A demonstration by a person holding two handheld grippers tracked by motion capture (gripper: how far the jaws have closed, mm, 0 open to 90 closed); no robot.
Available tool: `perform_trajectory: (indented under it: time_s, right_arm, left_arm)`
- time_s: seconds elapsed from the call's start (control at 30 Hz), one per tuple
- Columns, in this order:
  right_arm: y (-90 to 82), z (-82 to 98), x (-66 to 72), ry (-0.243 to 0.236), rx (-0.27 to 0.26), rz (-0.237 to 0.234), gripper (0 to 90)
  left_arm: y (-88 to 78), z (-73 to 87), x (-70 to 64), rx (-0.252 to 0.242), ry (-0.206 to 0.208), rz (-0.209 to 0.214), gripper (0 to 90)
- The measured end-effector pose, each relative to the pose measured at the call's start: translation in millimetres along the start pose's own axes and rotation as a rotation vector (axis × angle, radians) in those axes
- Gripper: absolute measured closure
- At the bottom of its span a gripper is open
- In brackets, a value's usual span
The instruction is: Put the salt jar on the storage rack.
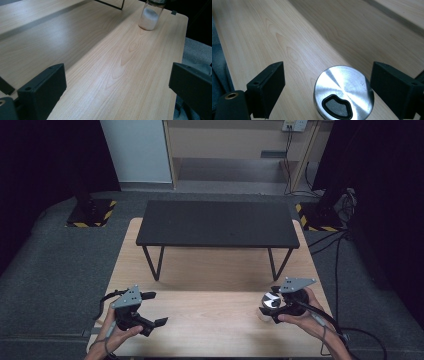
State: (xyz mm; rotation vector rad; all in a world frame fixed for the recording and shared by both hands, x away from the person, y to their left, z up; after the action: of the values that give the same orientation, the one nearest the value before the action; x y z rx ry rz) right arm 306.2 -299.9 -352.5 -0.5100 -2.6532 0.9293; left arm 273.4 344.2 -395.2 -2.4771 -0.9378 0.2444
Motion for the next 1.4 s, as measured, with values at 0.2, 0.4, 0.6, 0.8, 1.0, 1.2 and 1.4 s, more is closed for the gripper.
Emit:
perform_trajectory:
  time_s: [0.2,0.4,0.6,0.8,1.0,1.2,1.4]
  right_arm:
    - [1.8,-1.2,0.3,-0.003,0.003,0.004,12.3]
    - [6.4,-0.7,0.1,-0.008,0.032,0.018,13.5]
    - [9.5,0.4,3.1,-0.043,0.073,0.064,30.1]
    - [9.7,2.0,3.7,-0.029,0.074,0.080,34.3]
    - [9.9,3.1,6.2,-0.025,0.068,0.090,34.4]
    - [9.7,5.5,7.1,-0.025,0.058,0.094,34.5]
    - [7.6,1.6,10.1,-0.012,0.060,0.105,34.6]
  left_arm:
    - [0.1,-0.1,0.0,0.000,0.000,0.001,0.4]
    - [-0.2,0.0,0.2,0.000,0.000,0.000,0.4]
    - [-0.3,0.0,0.1,0.000,0.000,0.000,0.4]
    - [-0.4,0.0,0.2,-0.002,-0.001,-0.001,0.4]
    - [-0.7,0.2,0.3,-0.004,-0.001,-0.001,0.4]
    - [-0.2,-0.2,0.2,0.000,0.000,-0.001,0.4]
    - [0.0,-0.2,0.5,0.001,-0.001,-0.002,0.4]
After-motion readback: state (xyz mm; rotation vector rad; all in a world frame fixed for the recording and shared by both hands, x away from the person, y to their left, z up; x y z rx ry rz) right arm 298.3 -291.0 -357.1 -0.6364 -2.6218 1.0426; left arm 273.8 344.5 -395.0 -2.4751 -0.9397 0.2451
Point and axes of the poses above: each handheld gripper's, and its own axes: y roughly forward along the jaws, z roughly out of its underside, x roughly to its left, the point moved 3 cm from there along y, roughly forward along the jaws, and after that the axes turned 12 degrees about -z, right-handed, at the moved point
